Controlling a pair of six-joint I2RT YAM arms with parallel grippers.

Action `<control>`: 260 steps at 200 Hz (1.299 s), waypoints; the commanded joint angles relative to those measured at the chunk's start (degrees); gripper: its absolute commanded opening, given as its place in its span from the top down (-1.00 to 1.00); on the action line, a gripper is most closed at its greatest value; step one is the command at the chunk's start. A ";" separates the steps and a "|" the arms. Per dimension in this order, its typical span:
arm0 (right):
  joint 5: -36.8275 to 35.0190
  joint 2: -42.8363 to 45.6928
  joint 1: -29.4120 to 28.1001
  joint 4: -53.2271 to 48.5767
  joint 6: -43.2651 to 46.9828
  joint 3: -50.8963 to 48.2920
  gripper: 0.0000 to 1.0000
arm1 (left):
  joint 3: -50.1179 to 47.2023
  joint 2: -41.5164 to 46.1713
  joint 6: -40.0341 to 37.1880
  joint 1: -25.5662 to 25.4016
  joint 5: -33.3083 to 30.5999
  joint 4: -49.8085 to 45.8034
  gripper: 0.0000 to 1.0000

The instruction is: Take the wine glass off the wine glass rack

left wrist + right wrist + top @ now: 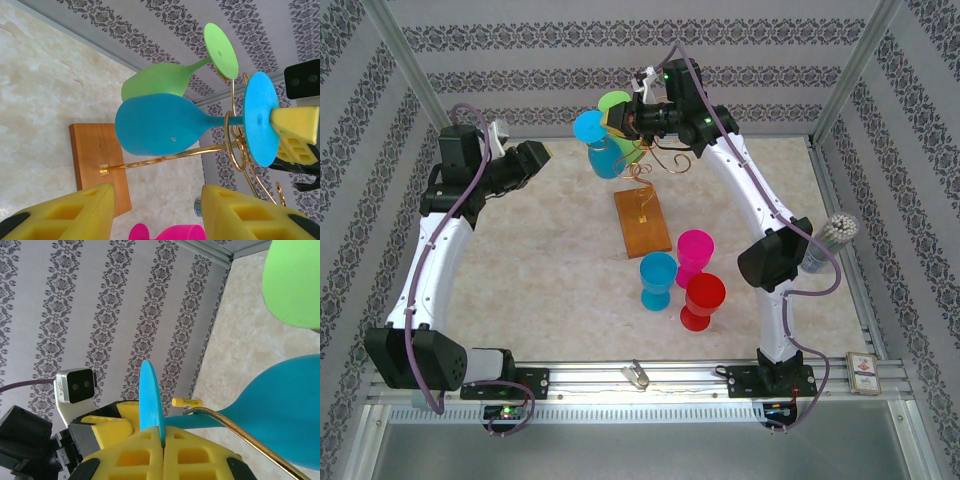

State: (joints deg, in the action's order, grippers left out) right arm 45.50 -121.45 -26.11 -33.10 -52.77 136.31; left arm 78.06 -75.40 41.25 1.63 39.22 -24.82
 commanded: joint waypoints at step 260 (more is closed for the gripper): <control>-1.81 11.44 2.46 7.26 -2.25 -14.88 1.00 | -2.30 2.51 1.28 1.45 1.56 2.92 0.01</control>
State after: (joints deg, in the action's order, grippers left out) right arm 44.10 -113.38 -24.23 -27.42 -55.35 122.78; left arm 76.34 -74.63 42.11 2.37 40.05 -24.34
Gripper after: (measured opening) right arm 0.052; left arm 0.495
